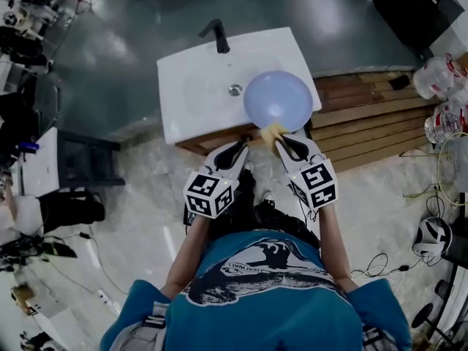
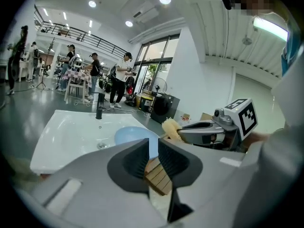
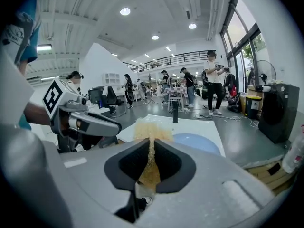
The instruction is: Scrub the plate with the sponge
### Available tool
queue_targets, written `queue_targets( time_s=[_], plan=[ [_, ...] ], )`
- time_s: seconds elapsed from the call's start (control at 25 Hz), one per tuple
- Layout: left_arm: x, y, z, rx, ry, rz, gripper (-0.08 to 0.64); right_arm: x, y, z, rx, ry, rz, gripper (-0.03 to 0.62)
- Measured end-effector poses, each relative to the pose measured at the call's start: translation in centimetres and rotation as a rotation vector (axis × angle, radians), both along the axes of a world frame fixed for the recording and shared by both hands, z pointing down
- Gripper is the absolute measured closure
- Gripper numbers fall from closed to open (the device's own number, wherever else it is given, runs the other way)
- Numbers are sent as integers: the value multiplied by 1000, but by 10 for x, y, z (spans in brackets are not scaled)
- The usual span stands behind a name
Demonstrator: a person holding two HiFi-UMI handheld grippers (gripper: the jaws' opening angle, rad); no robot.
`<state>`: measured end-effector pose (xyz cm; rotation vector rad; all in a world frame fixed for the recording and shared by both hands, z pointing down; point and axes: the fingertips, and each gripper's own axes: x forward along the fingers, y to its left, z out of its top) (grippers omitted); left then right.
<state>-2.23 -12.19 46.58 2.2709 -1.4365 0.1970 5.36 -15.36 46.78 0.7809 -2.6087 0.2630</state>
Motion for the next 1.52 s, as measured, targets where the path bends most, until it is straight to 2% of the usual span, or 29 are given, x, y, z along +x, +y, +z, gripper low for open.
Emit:
queue_targets(
  time_s=[0.28,0.64,1.08,1.52],
  plan=[
    [2,51,3,-4,18,-83,500,7,43,7,-26,-25,-49,561],
    [-8,79,-8,7,8,-129,540,-5,70,15,-64,-37,-70,561],
    [-19,99,-17,25,-7,-45,549,-19,94,13,-74,-20,8,561],
    [-46,161,-8,7,17,43,549,-39,157,14,-97,-9,124,563]
  ],
)
